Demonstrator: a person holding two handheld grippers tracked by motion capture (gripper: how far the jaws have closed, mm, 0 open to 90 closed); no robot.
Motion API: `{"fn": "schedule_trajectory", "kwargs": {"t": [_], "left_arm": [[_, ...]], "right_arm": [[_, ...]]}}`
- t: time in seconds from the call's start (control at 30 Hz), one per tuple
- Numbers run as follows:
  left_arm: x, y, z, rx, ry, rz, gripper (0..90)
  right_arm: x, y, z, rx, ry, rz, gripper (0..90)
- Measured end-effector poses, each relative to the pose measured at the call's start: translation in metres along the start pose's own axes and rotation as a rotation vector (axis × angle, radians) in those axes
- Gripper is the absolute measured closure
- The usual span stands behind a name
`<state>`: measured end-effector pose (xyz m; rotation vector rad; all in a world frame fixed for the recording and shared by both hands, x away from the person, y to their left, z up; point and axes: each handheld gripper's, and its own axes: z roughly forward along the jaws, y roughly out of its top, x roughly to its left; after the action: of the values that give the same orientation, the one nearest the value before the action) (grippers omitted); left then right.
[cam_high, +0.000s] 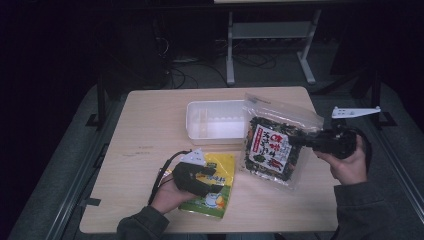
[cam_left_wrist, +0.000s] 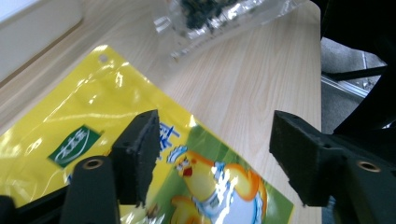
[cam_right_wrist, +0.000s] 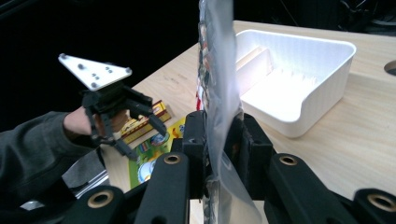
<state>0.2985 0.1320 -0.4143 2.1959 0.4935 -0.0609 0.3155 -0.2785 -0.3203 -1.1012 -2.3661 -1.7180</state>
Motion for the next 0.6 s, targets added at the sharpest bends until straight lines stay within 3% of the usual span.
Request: {"fn": "schedule_trajectory", "kwargs": {"t": [0.37,0.6], "left_arm": [[0.002,-0.021,-0.021,0.01,0.056,-0.021,24.3],[0.002,-0.036,-0.035,-0.008,0.096,-0.036,21.9]], "right_arm": [[-0.002,0.03,0.029,-0.014,-0.014,-0.033,75.4],[-0.001,0.045,0.044,-0.016,-0.021,-0.06,75.4]]}}
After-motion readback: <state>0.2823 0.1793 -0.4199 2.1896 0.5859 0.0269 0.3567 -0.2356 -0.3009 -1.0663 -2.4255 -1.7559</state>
